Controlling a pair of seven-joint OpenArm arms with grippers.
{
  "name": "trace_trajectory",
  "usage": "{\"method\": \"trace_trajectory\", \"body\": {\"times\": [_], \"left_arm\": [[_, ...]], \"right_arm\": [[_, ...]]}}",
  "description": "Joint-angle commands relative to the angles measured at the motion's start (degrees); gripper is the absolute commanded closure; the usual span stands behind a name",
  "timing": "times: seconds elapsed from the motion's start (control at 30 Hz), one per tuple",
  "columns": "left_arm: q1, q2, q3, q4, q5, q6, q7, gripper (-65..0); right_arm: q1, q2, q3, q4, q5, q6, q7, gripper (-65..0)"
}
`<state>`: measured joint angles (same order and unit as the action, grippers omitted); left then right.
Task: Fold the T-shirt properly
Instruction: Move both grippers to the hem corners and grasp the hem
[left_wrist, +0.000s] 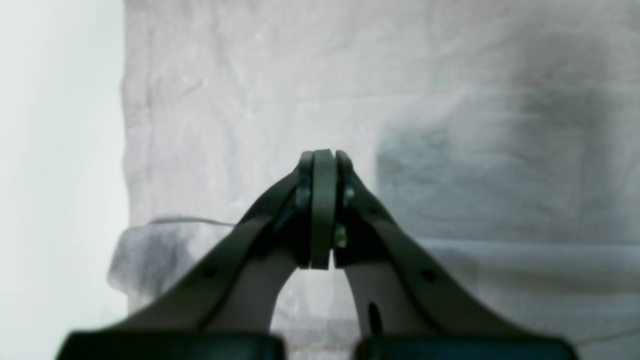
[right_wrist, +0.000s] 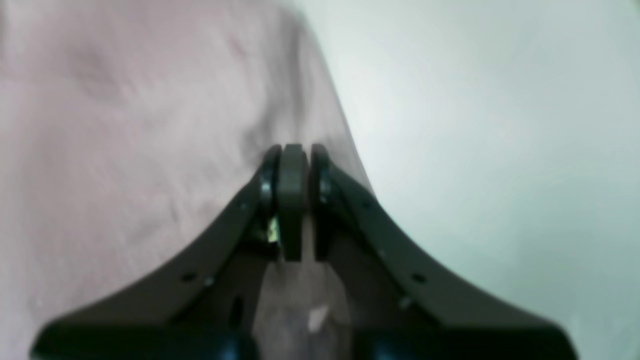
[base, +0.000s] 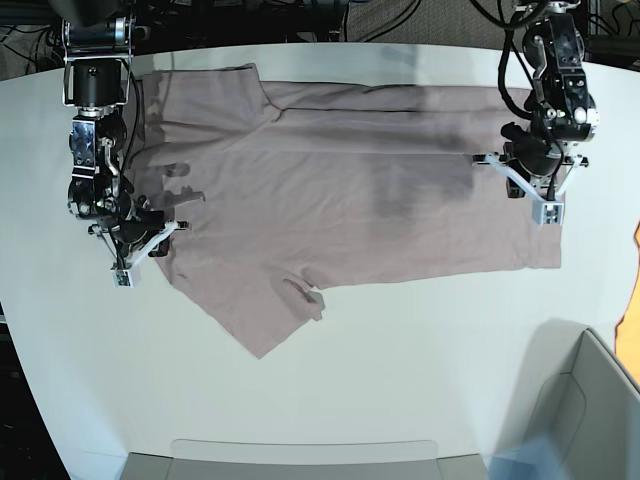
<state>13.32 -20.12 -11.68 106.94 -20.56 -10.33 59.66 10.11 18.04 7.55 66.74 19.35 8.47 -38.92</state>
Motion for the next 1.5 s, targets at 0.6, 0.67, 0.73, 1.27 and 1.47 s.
{"method": "trace_trajectory", "body": {"times": [0.6,0.67,0.73,1.27,1.47], "left_arm": [[-0.53,-0.76,-0.41,-2.19,-0.06,-0.09,-1.33,0.0],[-0.53,-0.76,-0.41,-2.19,-0.06,-0.09,-1.33,0.0],[-0.53,-0.76,-0.41,-2.19,-0.15,-0.09,-1.33,0.0],[-0.71,1.79,-0.32,-2.19,-0.23,-0.27,-1.42,0.0],[-2.64,1.79,-0.41,-2.28,-0.06,-0.18,-1.42,0.0]], "right_arm": [[-12.17,2.22,10.51,27.99,4.87,0.19,-8.51,-13.6],[-7.34,3.19,10.43,27.11,6.80,0.19,-8.69,-22.1],[-3.21,4.15,8.76,23.59,8.65,0.28,-8.51,-28.5],[19.12,3.54,-12.08,-18.52,12.34,0.28,6.61,-29.8],[20.26,1.34,-14.45,-23.88,12.25,0.28,7.40,-29.8]]}}
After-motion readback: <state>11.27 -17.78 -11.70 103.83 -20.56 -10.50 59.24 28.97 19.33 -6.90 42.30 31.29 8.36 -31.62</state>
